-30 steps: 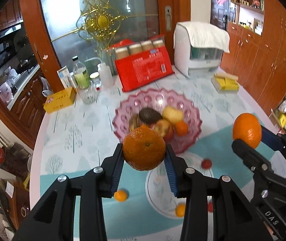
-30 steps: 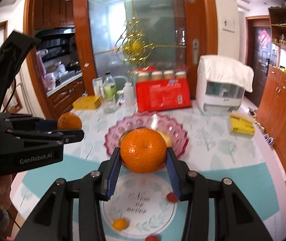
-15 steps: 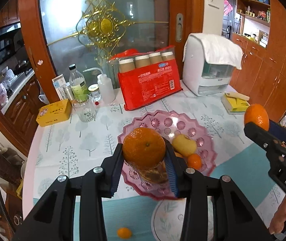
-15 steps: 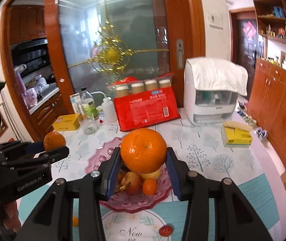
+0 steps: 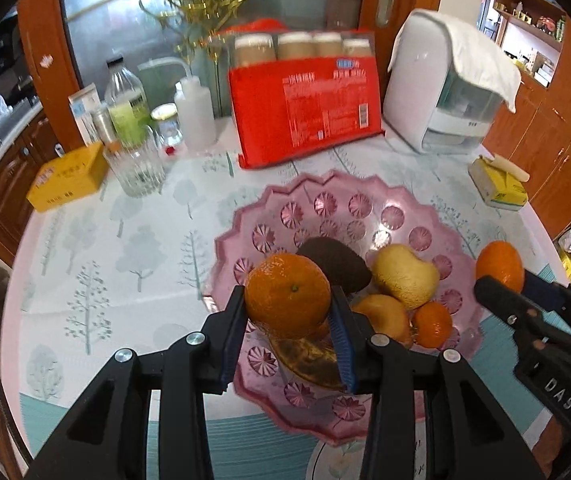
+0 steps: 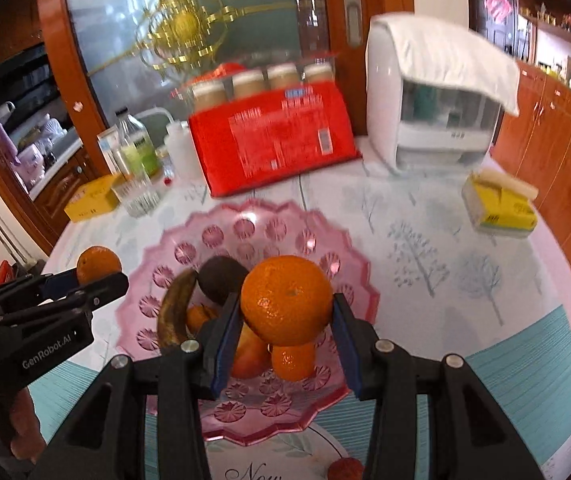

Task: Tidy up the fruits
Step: 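Carry both tangerines into the pink bowl and open both tools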

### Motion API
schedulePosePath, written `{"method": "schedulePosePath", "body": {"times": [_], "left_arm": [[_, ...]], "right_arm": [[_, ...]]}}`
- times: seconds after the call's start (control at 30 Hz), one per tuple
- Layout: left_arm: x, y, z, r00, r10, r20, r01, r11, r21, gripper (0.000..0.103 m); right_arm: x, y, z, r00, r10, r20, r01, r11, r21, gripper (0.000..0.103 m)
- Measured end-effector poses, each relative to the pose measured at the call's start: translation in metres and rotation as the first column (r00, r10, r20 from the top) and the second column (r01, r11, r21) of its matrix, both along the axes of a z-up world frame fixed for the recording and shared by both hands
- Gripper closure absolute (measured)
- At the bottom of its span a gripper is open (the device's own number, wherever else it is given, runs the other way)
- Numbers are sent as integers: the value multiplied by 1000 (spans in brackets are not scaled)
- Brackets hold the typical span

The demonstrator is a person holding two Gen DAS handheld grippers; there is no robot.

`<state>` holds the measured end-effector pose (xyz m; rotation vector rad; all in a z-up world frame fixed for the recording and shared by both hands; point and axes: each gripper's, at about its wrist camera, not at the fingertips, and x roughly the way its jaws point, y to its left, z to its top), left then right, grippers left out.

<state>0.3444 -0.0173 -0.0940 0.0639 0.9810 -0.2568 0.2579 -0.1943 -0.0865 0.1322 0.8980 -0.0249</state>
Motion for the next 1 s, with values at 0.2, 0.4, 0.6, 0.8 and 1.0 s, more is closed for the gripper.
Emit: {"method": "schedulePosePath", "body": {"times": [0.2,0.4,0.6,0.8,1.0], "left_arm": [[14,-6,-28,999,-12,-42,12,1000,-13,65],[18,-13,-46,998,-30,-63,29,1000,-8,64],[20,-14,-56,997,-30,-76,29,1000,-12,60],[13,-13,-45,1000,-5,0,5,1000,13,19],[11,-10,-42,1000,5,-11,-4,1000,25,18]], "right_arm": [[15,5,-27,998,6,-66,-6,1000,10,58],[17,4,-46,993,3,-116,0,1000,25,57],[14,11,-47,996,21,-92,-21,1000,-6,56],[10,11,-45,997,33,-71,-30,999,31,48],[5,9,-47,997,18,-77,-13,998,60,47]]}}
